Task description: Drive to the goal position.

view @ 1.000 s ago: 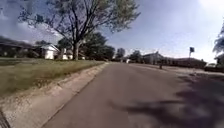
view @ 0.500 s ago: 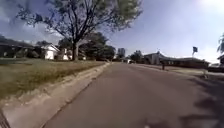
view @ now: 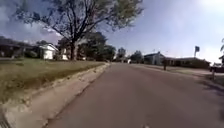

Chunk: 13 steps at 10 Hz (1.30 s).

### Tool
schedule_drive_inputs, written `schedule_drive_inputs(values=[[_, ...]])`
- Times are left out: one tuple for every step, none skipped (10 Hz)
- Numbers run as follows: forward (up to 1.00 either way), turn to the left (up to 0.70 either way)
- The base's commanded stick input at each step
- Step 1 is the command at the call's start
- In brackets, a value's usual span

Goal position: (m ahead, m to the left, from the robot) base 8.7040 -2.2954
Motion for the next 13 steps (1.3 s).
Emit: schedule_drive_inputs(values=[[1.00,0.00],[1.00,0.00],[1.00,0.00],[1.00,0.00],[1.00,0.00],[1.00,0.00],[1.00,0.00],[1.00,0.00],[1.00,0.00],[1.00,0.00],[1.00,0.00],[1.00,0.00],[1.00,0.00]])
